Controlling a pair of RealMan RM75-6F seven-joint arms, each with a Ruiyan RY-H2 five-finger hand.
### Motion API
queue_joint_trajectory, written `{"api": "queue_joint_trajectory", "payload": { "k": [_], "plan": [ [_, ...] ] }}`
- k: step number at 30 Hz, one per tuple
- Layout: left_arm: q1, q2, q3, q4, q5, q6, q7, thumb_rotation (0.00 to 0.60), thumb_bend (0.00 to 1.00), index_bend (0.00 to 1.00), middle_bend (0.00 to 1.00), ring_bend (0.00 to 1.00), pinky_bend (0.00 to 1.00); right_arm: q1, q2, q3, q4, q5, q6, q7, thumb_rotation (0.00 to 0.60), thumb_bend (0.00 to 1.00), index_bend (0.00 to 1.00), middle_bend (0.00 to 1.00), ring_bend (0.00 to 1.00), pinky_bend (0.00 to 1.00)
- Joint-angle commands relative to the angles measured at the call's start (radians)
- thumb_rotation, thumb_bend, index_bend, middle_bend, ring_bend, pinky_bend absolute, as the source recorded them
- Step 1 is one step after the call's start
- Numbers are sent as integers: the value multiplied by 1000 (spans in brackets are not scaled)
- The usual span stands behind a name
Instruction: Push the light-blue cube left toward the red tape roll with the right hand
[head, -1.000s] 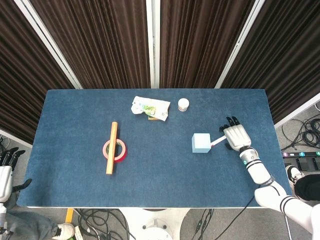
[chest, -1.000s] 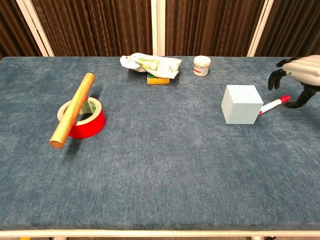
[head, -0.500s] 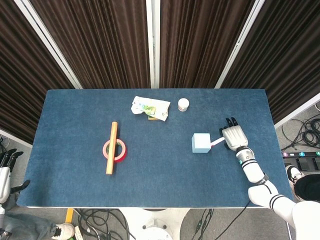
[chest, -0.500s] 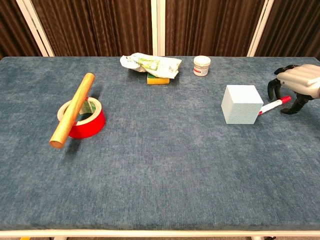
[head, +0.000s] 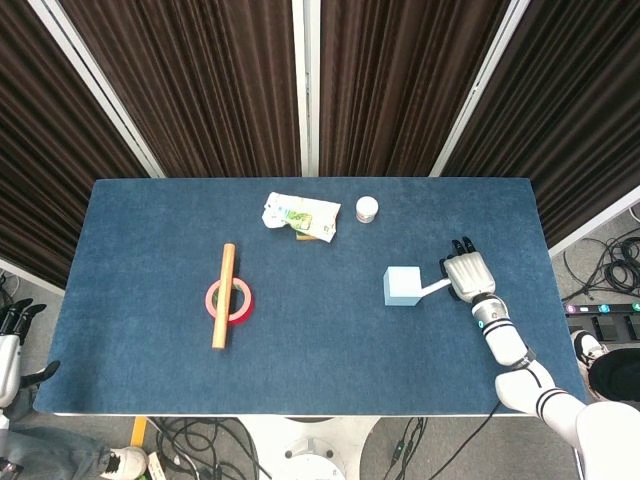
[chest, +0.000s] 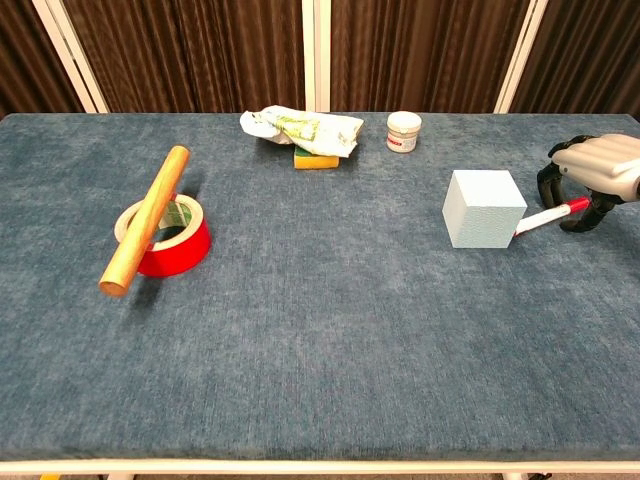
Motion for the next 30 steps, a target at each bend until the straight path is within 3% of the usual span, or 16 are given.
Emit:
{"api": "queue_joint_trajectory", "payload": {
  "k": [1,8,22,30],
  "plan": [
    [1,0,0,0,0,0,-1,600,159,256,251,159,169,3,-2,1,2,0,-1,1,600,340,505,430,80,72],
    [4,-2,1,4,0,2,-3,600,158,257,251,159,169,5,5,2,-2,-1,0,6,600,447,545,459,105,84],
    [-11,-4,-6,-2,11,-8,6,600,158,257,251,159,169,-57,144,11,-170,21,60,57,600,459,577,487,123,87],
    [-9,1,-6,0,13,-4,3,600,158,257,251,159,169,-35,119,44,-223,86,30,8,600,459,577,487,123,87]
  ]
}}
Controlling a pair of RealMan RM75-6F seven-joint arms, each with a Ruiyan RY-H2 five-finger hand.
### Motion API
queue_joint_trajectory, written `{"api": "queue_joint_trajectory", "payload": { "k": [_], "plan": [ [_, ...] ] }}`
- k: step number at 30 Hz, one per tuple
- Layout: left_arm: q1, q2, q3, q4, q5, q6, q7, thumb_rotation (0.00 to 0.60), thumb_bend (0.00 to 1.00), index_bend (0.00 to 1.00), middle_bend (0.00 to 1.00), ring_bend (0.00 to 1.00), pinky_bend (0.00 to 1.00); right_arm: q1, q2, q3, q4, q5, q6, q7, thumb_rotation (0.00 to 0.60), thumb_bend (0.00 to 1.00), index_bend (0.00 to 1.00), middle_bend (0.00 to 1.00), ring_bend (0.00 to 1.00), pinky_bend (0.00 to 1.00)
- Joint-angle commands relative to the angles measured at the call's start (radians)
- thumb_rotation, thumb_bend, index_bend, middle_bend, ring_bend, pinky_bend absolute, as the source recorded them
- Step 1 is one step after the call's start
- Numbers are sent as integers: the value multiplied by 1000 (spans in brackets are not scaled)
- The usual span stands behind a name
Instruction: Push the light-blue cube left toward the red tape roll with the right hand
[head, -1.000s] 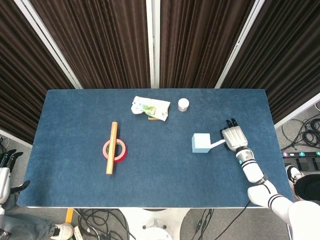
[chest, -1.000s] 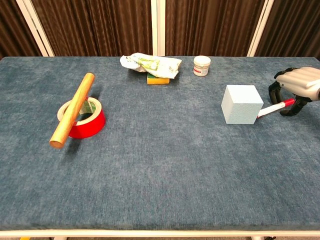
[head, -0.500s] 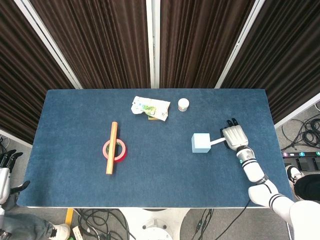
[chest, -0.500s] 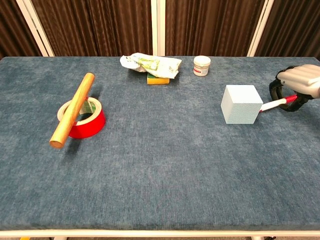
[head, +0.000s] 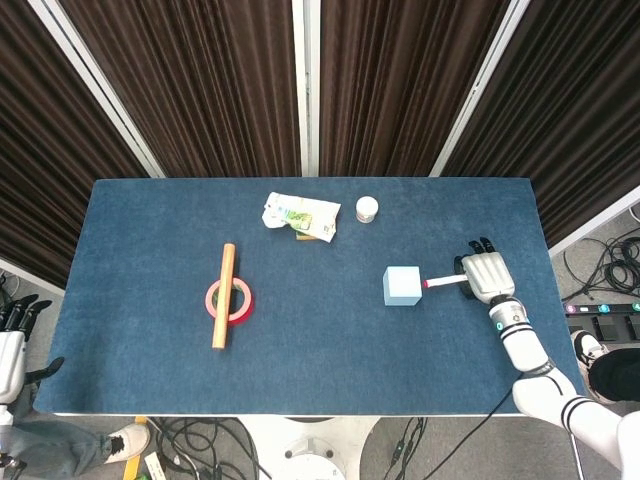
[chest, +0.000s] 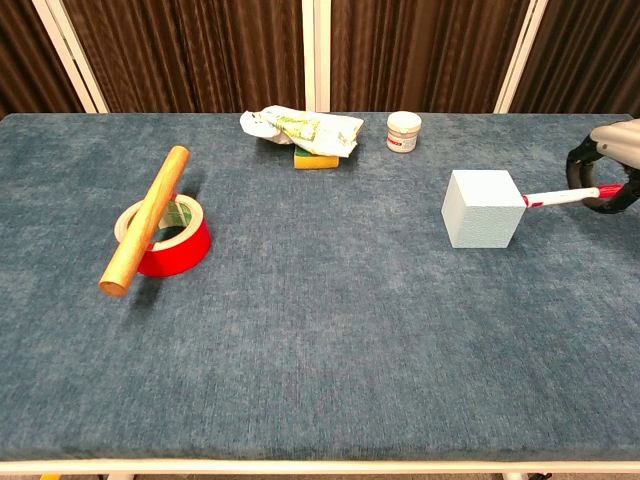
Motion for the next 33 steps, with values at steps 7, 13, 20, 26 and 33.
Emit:
{"api": "queue_joint_trajectory", "payload": {
  "k": [7,13,20,26,33],
  "plan": [
    [7,-1,4,2,-3,4,-7,600,159,257,251,159,169,62,-69,44,-53,68,-29,-95,600,459,577,489,123,87],
    [9,-5,6,11,-1,5,-17,600,159,256,251,159,169,120,-129,61,-76,108,-56,-171,600,459,577,489,123,86],
    [16,-8,9,22,-5,5,-28,600,159,256,251,159,169,189,-197,70,-92,143,-77,-259,600,459,578,490,123,86],
    [19,-4,9,20,-1,10,-30,600,159,257,251,159,169,196,-177,61,-148,165,-55,-309,600,456,580,490,123,86],
    [15,-7,8,19,8,10,-29,600,158,257,251,159,169,155,-73,35,-249,215,-23,-345,600,457,580,490,123,85]
  ]
}}
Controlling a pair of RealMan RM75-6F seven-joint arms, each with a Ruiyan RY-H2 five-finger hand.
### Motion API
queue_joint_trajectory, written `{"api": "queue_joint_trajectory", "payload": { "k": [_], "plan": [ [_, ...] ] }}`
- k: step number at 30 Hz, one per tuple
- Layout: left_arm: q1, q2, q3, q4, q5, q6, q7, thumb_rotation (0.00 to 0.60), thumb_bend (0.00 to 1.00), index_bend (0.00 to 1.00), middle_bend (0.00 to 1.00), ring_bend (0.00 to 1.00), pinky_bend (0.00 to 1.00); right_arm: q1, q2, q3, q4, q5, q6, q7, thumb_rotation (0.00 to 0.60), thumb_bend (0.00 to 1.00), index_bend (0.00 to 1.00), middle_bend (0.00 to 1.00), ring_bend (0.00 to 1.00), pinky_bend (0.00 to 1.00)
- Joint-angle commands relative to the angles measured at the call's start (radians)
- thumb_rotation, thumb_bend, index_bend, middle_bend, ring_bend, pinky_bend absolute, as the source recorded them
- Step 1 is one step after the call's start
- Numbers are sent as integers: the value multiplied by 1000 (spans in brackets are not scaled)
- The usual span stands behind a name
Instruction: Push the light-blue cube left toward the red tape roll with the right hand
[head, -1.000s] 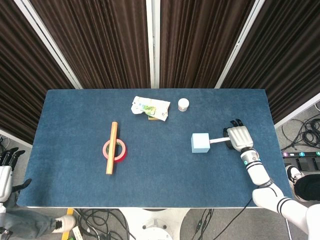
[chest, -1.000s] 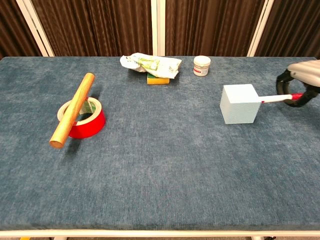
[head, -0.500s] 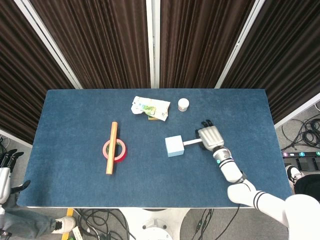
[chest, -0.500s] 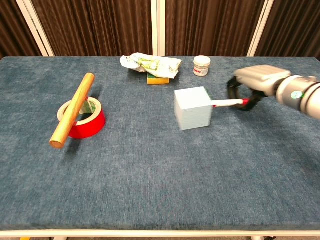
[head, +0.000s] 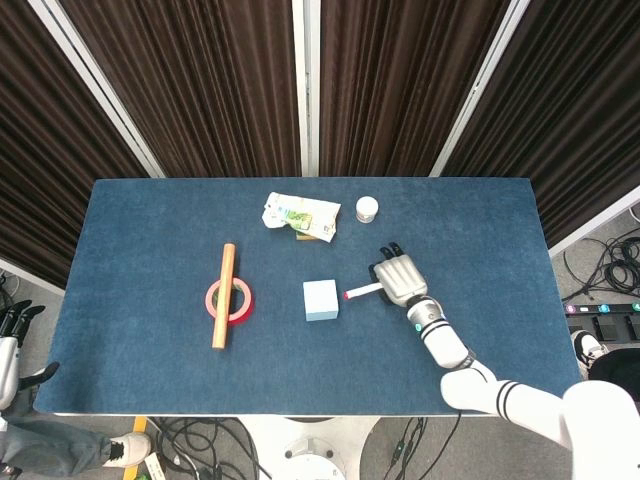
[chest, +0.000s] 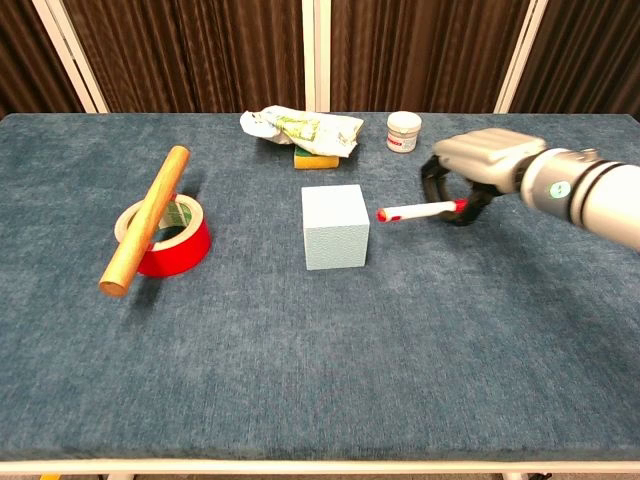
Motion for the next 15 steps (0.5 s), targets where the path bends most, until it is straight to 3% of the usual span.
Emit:
{"api": "queue_joint_trajectory", "payload": {
  "k": [1,15],
  "plan": [
    [-2,-1,-1,-1,5,1,1,600,159,257,251,159,169,-15,39,-12,-40,30,16,-22,600,457,580,490,123,85],
    [8,2,4,-4,11,13,-1,600,159,256,251,159,169,105,-55,12,-21,176,-24,-145,600,456,582,490,123,76]
  ]
}}
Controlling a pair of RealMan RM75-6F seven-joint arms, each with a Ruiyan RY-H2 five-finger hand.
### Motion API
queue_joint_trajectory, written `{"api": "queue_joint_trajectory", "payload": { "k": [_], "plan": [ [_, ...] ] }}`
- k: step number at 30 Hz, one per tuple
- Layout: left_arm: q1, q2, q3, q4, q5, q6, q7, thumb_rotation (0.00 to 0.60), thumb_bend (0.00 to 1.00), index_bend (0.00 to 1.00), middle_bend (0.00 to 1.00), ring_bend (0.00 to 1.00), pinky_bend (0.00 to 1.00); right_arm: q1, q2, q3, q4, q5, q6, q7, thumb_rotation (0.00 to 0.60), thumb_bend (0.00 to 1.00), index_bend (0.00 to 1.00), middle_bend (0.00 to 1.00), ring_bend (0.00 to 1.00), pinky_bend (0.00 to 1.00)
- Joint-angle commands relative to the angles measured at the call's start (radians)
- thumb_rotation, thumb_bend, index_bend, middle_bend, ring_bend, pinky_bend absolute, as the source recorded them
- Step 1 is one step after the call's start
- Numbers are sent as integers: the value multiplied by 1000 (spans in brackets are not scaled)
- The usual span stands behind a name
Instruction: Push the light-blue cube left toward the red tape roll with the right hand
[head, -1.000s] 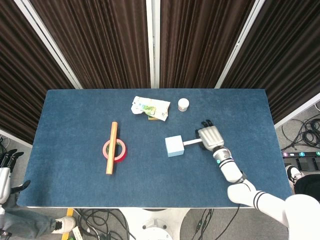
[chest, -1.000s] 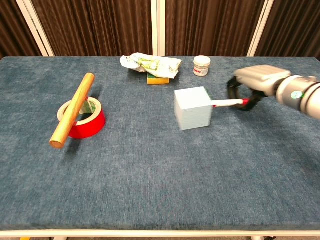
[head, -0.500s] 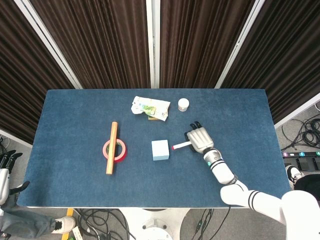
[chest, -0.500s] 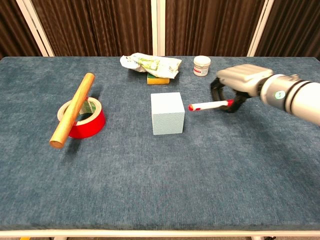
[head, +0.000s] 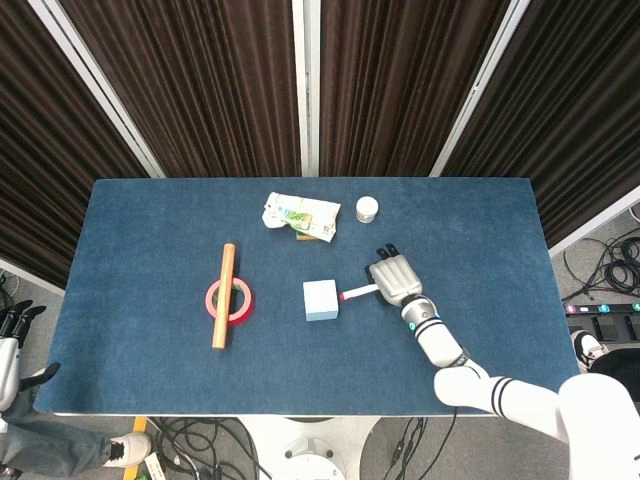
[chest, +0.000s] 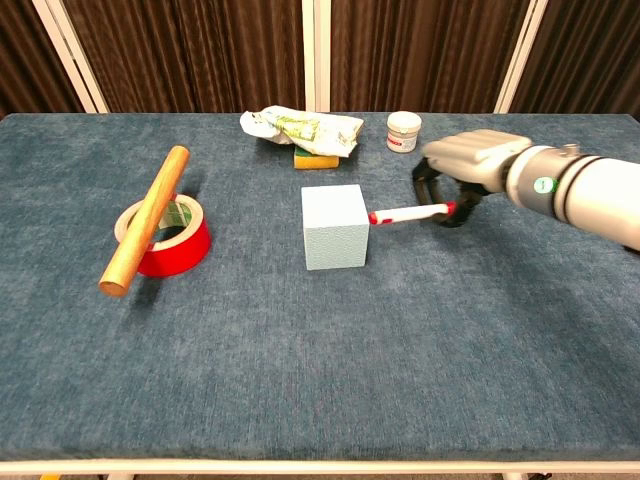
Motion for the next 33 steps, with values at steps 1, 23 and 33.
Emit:
{"api": "queue_joint_trajectory", "payload": {
  "k": [1,23,33],
  "plan": [
    [1,-1,0,1,0,1,-1,600,159,256,251,159,169,39,-32,14,2,40,-2,-38,600,456,582,490,123,75],
    [10,-5,-1,13,-2,7,-14,600,159,256,251,159,169,228,-122,26,-50,275,81,-256,600,457,585,494,124,66],
    [-7,-8,-11,5,12,-1,-7,600,159,256,251,159,169,74,136,-83,-191,160,152,-143,600,455,590,493,123,65]
  ]
}}
